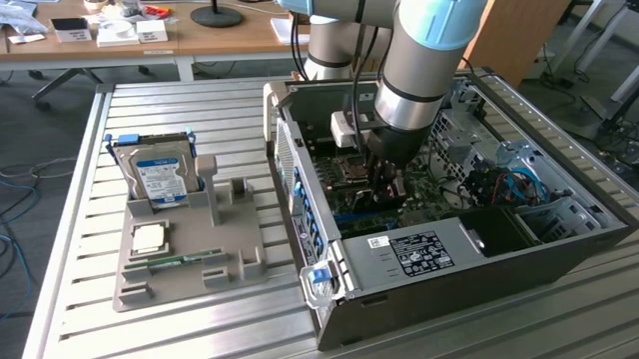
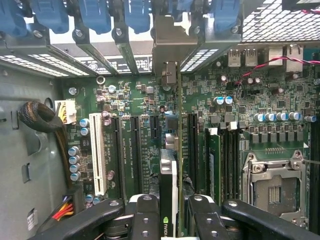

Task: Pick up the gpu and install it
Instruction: 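Insert the gpu into the slot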

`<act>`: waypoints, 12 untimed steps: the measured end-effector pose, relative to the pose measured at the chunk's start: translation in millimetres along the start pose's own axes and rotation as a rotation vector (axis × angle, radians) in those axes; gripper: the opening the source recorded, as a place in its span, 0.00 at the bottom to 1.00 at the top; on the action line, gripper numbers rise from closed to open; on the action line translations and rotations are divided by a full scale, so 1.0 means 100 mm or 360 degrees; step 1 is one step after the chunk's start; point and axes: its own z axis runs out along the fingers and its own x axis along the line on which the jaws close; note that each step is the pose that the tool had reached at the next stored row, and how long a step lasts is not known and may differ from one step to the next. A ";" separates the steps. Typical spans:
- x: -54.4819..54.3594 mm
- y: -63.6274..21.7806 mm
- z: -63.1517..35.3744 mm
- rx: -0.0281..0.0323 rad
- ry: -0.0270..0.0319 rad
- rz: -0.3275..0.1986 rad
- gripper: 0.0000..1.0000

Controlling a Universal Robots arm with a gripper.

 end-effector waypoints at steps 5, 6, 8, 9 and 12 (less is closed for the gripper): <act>0.00 0.000 0.001 -0.00003 -0.00001 -0.0005 0.27; 0.00 0.001 0.005 -0.00002 -0.00008 -0.0005 0.27; -0.01 0.004 0.007 -0.00003 -0.00006 -0.0005 0.27; -0.02 0.003 0.009 -0.00002 -0.00010 -0.0005 0.27; -0.02 0.005 0.011 -0.00003 -0.00008 -0.0005 0.27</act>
